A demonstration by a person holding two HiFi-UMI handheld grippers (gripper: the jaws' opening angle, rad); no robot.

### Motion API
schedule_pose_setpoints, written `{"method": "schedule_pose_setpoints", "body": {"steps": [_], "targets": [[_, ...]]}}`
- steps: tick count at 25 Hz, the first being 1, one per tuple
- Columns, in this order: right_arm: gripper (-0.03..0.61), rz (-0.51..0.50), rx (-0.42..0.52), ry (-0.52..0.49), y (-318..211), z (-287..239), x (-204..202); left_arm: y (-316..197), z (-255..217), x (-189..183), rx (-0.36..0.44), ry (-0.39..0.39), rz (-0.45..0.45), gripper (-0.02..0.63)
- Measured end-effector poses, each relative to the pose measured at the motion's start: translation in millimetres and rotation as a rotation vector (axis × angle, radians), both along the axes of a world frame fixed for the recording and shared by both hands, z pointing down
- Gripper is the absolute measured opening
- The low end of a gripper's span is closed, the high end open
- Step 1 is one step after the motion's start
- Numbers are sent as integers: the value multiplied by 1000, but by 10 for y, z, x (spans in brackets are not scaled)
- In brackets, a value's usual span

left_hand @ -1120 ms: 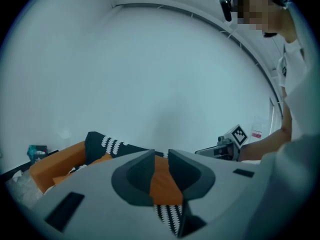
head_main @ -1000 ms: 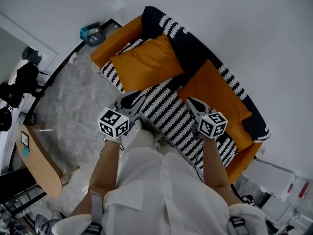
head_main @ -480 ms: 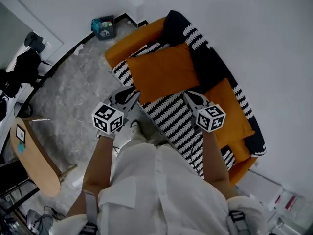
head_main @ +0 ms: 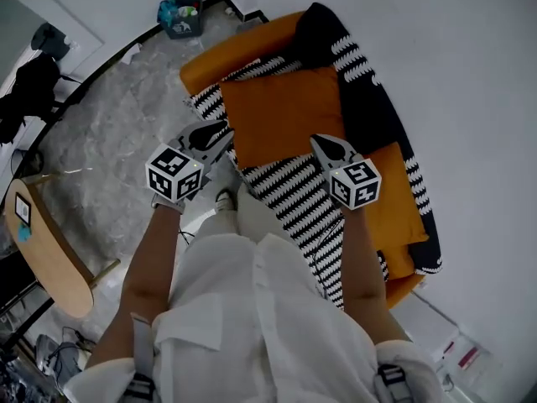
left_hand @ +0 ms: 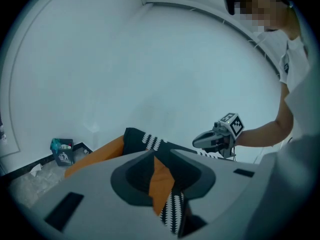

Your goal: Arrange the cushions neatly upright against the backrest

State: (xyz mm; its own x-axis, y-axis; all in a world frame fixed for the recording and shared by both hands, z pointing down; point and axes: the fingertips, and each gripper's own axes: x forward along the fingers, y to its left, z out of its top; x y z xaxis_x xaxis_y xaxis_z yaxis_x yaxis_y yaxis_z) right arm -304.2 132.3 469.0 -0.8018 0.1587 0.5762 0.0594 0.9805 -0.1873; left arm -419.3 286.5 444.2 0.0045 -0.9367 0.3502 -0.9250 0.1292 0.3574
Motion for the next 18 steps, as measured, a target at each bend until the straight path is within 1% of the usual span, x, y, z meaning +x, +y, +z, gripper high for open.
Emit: {"method": "schedule_pose_setpoints", "body": {"steps": [5, 9, 11, 15, 18], "targets": [[9, -94, 69, 61, -298, 183, -335, -390, 181, -171, -77, 21, 44, 104], [13, -173, 112, 108, -598, 346, -536, -719, 331, -318, -148, 13, 79, 130], [42, -211, 120, 134, -741, 464, -617, -872, 420, -388, -177, 11, 95, 147], [55, -323, 192, 227, -1024, 744, -825, -1161, 622, -526, -218, 17, 126, 153], [76, -396, 240, 294, -1158, 936, -972, -1367, 822, -588, -252, 42, 162, 152]]}}
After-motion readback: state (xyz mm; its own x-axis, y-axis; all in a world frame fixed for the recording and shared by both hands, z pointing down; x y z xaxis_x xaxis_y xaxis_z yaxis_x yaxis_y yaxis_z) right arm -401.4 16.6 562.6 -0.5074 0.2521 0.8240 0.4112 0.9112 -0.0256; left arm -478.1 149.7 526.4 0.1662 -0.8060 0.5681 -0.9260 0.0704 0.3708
